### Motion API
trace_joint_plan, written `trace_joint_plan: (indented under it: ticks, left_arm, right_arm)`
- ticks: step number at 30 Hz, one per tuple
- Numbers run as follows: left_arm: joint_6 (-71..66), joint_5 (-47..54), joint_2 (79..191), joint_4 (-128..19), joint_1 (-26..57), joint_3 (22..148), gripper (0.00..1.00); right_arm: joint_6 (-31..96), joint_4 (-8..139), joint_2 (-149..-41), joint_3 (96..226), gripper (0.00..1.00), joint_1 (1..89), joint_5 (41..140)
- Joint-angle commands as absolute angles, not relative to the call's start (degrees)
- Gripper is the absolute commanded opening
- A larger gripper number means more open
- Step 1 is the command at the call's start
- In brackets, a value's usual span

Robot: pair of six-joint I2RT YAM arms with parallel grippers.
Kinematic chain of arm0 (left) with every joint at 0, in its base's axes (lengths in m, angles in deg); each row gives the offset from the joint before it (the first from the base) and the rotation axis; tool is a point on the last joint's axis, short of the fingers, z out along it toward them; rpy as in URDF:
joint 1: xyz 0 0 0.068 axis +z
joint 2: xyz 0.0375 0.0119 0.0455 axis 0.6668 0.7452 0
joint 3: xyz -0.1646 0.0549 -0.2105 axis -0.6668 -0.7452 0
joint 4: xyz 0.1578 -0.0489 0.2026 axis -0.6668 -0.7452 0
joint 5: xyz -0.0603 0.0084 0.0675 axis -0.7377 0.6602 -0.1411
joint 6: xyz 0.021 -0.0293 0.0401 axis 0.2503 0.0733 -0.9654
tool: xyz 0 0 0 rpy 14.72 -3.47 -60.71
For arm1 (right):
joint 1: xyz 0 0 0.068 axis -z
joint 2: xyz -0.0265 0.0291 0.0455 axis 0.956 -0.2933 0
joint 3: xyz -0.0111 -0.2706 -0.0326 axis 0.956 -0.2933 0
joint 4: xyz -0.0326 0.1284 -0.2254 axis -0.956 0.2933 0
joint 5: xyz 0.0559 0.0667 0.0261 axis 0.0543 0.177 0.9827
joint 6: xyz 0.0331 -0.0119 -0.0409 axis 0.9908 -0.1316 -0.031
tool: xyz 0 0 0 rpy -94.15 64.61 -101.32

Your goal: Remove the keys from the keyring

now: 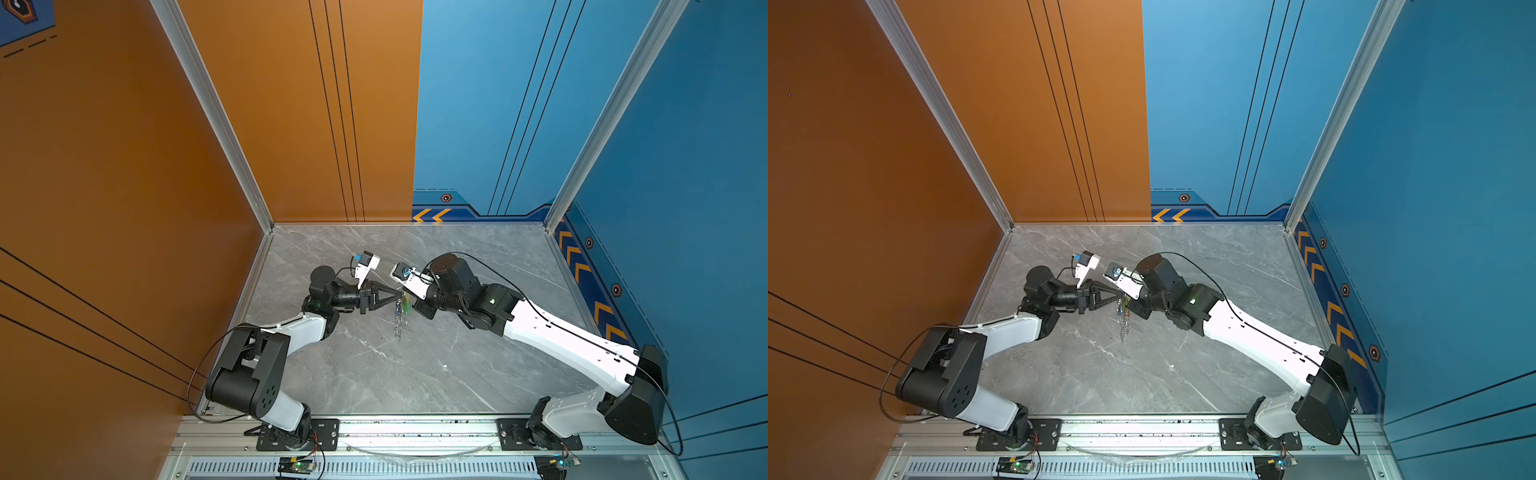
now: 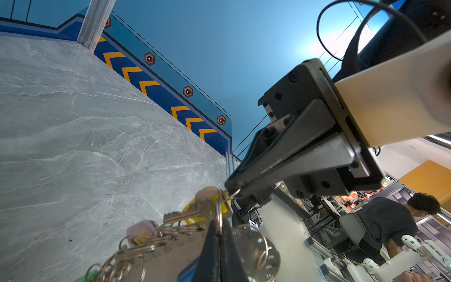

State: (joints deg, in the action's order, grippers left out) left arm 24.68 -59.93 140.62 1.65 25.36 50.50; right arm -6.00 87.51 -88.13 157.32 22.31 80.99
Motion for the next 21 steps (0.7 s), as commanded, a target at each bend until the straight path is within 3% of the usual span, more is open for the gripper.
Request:
trace_joint_plan:
  ticks: [1, 10, 21]
  left_arm:
    - [25.4, -62.3, 141.5, 2.8, 24.7, 51.7, 0.00]
    - [26.1, -61.9, 141.5, 2.8, 24.8, 51.5, 0.00]
    - [26.2, -61.9, 141.2, 2.8, 24.8, 50.9, 0.00]
  right_arm:
    - [-9.3, 84.9, -87.3, 158.8, 0.00, 21.4, 76.9]
    - [-16.3, 80.5, -87.3, 156.9, 0.00, 19.1, 76.6]
    - [-31.1, 60.8, -85.4, 146.0, 0.00, 17.3, 76.6]
